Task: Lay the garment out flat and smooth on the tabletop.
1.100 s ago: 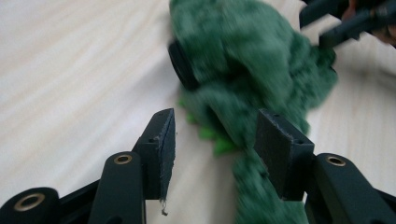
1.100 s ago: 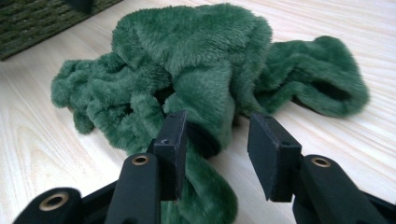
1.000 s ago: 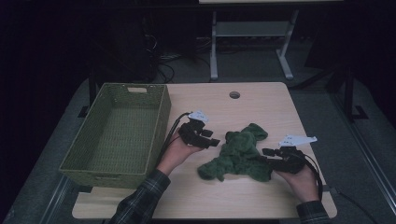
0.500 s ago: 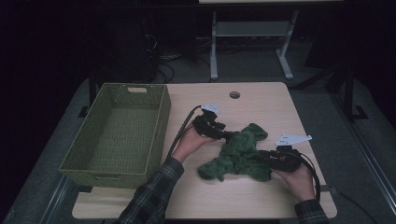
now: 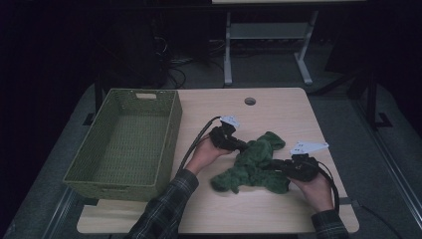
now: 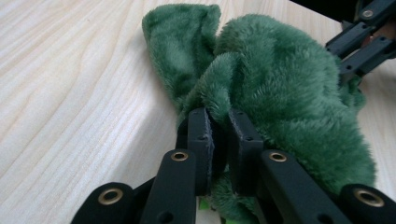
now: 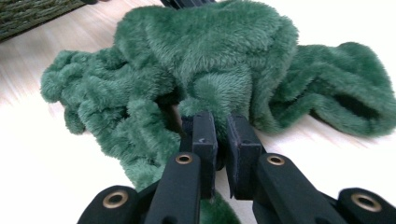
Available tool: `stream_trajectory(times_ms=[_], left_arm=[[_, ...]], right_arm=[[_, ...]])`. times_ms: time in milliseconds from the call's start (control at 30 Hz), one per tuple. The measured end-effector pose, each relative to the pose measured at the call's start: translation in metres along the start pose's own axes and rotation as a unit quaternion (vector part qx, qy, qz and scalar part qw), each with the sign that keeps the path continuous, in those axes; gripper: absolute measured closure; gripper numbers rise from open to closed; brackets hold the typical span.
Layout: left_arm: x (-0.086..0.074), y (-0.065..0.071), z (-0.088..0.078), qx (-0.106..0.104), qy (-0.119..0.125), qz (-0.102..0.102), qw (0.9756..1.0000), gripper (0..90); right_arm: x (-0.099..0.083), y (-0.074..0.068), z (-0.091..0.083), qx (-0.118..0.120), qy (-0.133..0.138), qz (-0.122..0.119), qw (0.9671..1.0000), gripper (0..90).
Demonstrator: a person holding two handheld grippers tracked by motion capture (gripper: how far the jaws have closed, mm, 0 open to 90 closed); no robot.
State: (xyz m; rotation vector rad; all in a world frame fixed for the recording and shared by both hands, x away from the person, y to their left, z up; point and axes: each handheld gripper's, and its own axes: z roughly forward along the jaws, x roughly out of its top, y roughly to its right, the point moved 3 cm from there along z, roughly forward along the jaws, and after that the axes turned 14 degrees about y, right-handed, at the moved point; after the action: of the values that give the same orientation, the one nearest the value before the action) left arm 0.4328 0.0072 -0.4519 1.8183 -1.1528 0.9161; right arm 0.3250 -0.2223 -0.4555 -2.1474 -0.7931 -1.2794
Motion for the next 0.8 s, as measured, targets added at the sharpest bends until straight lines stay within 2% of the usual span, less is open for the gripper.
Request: stream_trajectory(times_ms=[167, 300, 467, 600, 633, 700, 800], left_arm=[[0.01, 0.007, -0.018, 0.012, 0.01, 0.01, 0.9998, 82.6], [0.018, 0.015, -0.033, 0.024, 0.022, 0.013, 0.9994, 83.0], [0.022, 0.021, -0.05, 0.039, 0.028, 0.016, 0.9987, 83.6], [0.019, 0.021, -0.062, 0.058, 0.022, 0.019, 0.9979, 84.3], [0.016, 0.02, -0.064, 0.066, 0.017, 0.014, 0.9976, 84.4], [0.01, 0.018, -0.065, 0.069, 0.015, 0.005, 0.9975, 84.5], [-0.002, 0.015, -0.062, 0.079, -0.003, -0.006, 0.9969, 84.5]], right_arm=[[0.006, 0.004, -0.009, -0.016, 0.014, -0.005, 0.9998, 83.8], [0.018, 0.011, -0.02, -0.03, 0.034, -0.005, 0.9989, 84.3], [0.031, 0.015, -0.023, -0.039, 0.046, -0.014, 0.9981, 84.9], [0.042, 0.018, -0.023, -0.043, 0.049, -0.023, 0.9976, 85.3], [0.043, 0.019, -0.022, -0.044, 0.05, -0.025, 0.9975, 85.3], [0.045, 0.023, -0.016, -0.043, 0.043, -0.026, 0.9978, 85.4], [0.039, 0.027, -0.001, -0.04, 0.023, -0.023, 0.9987, 85.4]])
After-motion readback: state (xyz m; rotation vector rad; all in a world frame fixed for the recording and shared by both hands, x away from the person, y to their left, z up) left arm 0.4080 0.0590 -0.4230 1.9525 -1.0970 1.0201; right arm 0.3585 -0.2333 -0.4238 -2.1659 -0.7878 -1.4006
